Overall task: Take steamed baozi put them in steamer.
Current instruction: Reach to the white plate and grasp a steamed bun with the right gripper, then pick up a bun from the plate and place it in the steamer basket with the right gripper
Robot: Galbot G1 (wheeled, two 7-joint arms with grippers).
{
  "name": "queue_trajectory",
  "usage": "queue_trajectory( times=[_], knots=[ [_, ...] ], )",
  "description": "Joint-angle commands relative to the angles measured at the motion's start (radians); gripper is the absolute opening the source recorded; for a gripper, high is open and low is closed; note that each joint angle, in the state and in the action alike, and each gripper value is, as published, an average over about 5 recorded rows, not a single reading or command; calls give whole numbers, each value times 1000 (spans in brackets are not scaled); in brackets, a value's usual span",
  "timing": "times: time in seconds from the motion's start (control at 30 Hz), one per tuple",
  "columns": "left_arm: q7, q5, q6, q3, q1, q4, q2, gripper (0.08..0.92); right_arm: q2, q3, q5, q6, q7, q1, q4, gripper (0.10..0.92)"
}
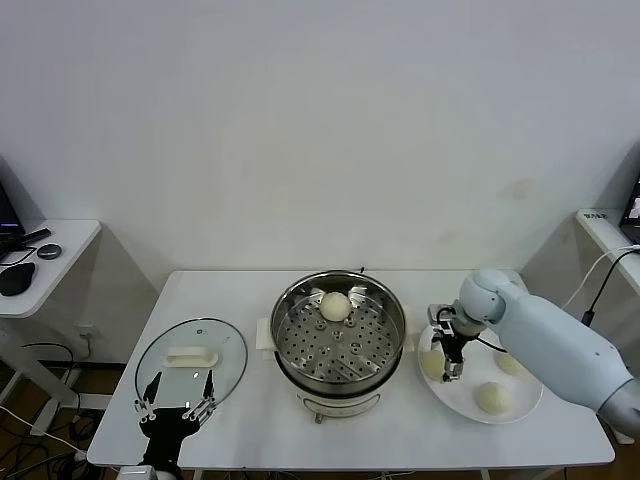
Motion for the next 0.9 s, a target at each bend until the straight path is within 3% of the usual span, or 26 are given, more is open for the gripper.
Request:
queue_trajectory(
  times=[0.03,0.37,0.9],
  knots=[
    [0,0,0,0,0,2,0,823,2,13,-1,0,7,-12,-2,790],
    [1,0,2,3,-7,6,0,823,-7,22,-3,3,0,-10,-1,677],
    [0,0,1,18,-16,5,0,823,-92,28,38,-12,-28,51,57,614]
  ],
)
